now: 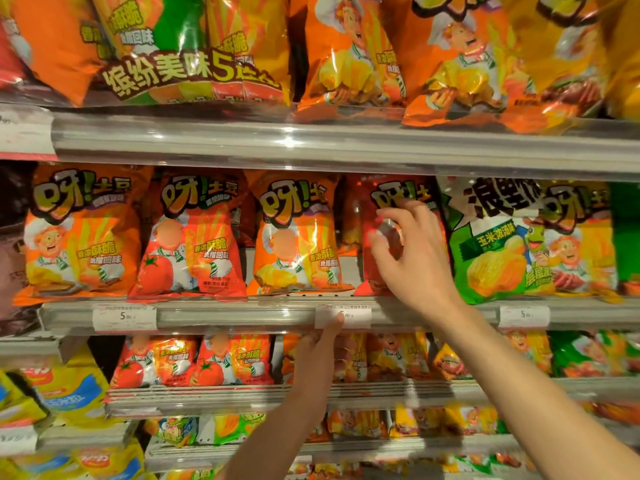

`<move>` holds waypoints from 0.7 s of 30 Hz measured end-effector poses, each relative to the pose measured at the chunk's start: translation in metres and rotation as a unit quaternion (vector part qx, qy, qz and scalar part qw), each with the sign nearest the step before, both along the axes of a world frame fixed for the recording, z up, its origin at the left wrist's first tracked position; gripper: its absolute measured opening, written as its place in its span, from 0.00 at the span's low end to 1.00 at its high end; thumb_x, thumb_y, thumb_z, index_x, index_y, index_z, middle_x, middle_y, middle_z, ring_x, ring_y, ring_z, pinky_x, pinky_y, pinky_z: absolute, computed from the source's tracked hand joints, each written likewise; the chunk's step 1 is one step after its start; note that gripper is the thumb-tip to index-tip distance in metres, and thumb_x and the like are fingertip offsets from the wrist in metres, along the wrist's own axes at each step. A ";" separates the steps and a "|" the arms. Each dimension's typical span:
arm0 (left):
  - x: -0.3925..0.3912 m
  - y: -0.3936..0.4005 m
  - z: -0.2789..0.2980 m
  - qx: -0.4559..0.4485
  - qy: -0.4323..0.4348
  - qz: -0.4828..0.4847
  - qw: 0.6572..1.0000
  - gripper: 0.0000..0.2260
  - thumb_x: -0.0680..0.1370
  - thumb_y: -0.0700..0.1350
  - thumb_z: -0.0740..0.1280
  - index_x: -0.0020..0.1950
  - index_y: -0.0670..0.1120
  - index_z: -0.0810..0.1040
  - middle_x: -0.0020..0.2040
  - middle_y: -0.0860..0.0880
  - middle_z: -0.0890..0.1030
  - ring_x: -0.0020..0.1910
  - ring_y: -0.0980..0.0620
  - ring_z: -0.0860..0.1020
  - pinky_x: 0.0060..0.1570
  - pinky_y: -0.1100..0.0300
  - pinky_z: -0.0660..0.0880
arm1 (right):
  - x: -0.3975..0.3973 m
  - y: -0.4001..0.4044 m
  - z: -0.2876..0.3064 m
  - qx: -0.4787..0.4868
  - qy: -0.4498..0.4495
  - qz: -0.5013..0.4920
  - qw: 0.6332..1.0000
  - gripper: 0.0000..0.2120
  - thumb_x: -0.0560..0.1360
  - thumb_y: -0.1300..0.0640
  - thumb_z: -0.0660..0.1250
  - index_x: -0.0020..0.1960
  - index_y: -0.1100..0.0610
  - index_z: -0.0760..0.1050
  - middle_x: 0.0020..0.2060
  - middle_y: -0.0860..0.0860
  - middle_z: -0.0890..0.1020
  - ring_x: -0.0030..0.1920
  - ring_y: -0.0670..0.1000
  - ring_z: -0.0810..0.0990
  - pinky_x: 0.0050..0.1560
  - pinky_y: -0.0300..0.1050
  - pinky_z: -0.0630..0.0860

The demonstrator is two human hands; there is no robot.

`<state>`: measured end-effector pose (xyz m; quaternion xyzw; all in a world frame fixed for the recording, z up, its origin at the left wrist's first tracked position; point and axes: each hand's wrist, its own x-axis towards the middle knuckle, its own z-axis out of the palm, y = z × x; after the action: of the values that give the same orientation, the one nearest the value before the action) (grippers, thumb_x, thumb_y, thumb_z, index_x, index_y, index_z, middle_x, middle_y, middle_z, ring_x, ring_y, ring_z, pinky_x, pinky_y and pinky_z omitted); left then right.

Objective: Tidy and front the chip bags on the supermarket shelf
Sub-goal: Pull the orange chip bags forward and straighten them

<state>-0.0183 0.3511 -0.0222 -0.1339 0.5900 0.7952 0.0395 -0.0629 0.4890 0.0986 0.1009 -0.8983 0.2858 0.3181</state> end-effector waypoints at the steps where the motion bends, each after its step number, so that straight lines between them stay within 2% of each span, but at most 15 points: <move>1: 0.000 0.002 0.000 0.007 -0.001 0.003 1.000 0.17 0.79 0.54 0.70 0.40 0.42 0.83 0.35 0.45 0.84 0.33 0.51 0.79 0.38 0.58 0.75 | -0.001 0.011 -0.004 -0.002 0.003 -0.029 1.000 0.20 0.80 0.51 0.67 0.69 0.58 0.74 0.68 0.58 0.71 0.73 0.57 0.65 0.73 0.49 0.63; 3: -0.002 0.007 0.000 0.016 -0.007 0.010 1.000 0.15 0.79 0.53 0.71 0.41 0.42 0.83 0.34 0.45 0.83 0.32 0.51 0.78 0.36 0.58 0.74 | -0.002 0.027 -0.011 -0.008 -0.039 -0.063 0.997 0.25 0.80 0.47 0.67 0.72 0.59 0.70 0.72 0.62 0.67 0.76 0.60 0.62 0.75 0.55 0.63; 6: -0.004 0.017 -0.002 0.009 -0.011 0.006 1.000 0.14 0.79 0.54 0.71 0.48 0.42 0.84 0.34 0.46 0.83 0.33 0.51 0.79 0.35 0.59 0.74 | -0.003 0.032 -0.022 -0.012 -0.084 -0.073 0.994 0.32 0.79 0.43 0.67 0.77 0.57 0.63 0.78 0.63 0.60 0.80 0.60 0.55 0.78 0.55 0.58; 8: -0.005 0.020 -0.004 0.024 -0.016 0.003 1.000 0.16 0.78 0.55 0.71 0.54 0.42 0.84 0.35 0.47 0.84 0.35 0.51 0.80 0.37 0.58 0.75 | -0.006 0.030 -0.024 -0.034 -0.078 -0.080 0.993 0.33 0.77 0.40 0.68 0.76 0.55 0.64 0.77 0.63 0.60 0.79 0.62 0.57 0.76 0.59 0.61; 10: -0.006 0.021 -0.005 0.029 -0.016 0.001 0.999 0.18 0.78 0.56 0.71 0.57 0.42 0.83 0.36 0.47 0.84 0.36 0.52 0.80 0.36 0.59 0.74 | -0.009 0.028 -0.023 -0.032 -0.075 -0.097 0.992 0.33 0.76 0.38 0.68 0.74 0.53 0.67 0.75 0.60 0.65 0.78 0.61 0.60 0.74 0.60 0.63; 14: -0.004 0.021 -0.003 0.014 -0.003 -0.001 1.000 0.18 0.79 0.56 0.69 0.53 0.41 0.84 0.34 0.47 0.83 0.34 0.51 0.78 0.36 0.58 0.74 | -0.006 0.016 -0.025 -0.035 -0.057 -0.077 0.995 0.31 0.76 0.40 0.69 0.73 0.51 0.69 0.73 0.57 0.67 0.75 0.58 0.63 0.73 0.56 0.61; 17: -0.003 0.021 -0.002 0.006 -0.004 0.000 1.000 0.17 0.80 0.56 0.69 0.53 0.41 0.84 0.34 0.47 0.83 0.34 0.51 0.79 0.36 0.58 0.75 | -0.003 0.011 -0.028 -0.037 -0.048 -0.047 0.997 0.33 0.76 0.38 0.69 0.75 0.52 0.66 0.72 0.56 0.66 0.73 0.56 0.65 0.73 0.53 0.63; 21: -0.005 0.018 -0.003 0.005 -0.007 -0.007 1.000 0.17 0.79 0.56 0.69 0.53 0.42 0.84 0.35 0.46 0.84 0.34 0.51 0.79 0.33 0.59 0.75 | -0.010 0.028 -0.015 -0.181 -0.108 -0.030 0.977 0.42 0.76 0.36 0.67 0.80 0.56 0.56 0.76 0.54 0.65 0.75 0.52 0.66 0.75 0.53 0.65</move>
<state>-0.0238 0.3694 -0.0254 -0.1351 0.5870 0.7967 0.0495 -0.0732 0.5168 0.0832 -0.0162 -0.8634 0.4430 0.2407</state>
